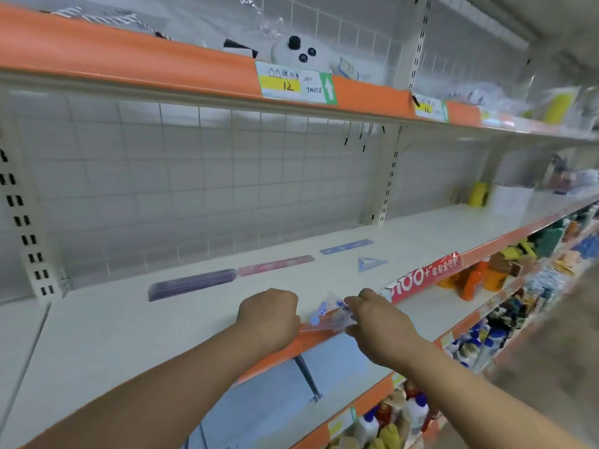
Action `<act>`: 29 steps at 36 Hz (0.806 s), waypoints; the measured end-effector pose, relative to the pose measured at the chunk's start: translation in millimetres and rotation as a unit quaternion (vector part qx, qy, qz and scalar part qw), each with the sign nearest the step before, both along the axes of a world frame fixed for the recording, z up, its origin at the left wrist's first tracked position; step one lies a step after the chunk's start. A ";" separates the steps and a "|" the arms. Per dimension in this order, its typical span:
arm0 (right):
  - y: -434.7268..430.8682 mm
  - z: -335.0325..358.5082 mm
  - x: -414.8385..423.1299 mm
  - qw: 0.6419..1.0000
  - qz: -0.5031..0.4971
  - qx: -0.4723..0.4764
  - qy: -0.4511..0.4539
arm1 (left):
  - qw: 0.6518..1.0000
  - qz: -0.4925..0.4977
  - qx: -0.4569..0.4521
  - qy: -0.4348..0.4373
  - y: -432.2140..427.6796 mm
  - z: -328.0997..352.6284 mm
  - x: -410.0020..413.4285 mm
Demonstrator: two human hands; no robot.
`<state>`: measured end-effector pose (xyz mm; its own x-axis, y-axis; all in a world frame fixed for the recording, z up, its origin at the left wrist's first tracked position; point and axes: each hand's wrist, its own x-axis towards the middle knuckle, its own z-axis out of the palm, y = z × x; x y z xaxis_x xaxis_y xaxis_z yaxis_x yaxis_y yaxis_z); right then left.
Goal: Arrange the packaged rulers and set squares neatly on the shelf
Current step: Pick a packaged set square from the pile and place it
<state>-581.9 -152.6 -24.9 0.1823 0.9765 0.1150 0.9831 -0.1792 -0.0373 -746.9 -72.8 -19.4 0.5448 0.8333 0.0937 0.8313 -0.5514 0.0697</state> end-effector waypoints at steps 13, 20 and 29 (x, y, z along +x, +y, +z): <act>54.2 9.8 82.4 0.997 -0.076 0.000 0.002 | 0.997 -0.074 0.003 -0.001 71.7 7.0 89.9; 85.4 7.0 115.4 0.999 -0.052 0.004 0.000 | 0.998 -0.057 0.007 0.005 96.5 3.8 123.0; 139.5 -6.0 176.7 1.000 0.017 0.005 0.007 | 1.000 0.024 -0.007 0.012 120.2 0.3 165.5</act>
<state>-405.3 -13.1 -30.9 0.1513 0.9808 0.1233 0.9879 -0.1456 -0.0534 -581.5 47.4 -19.1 0.5063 0.8596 0.0693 0.8582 -0.5101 0.0576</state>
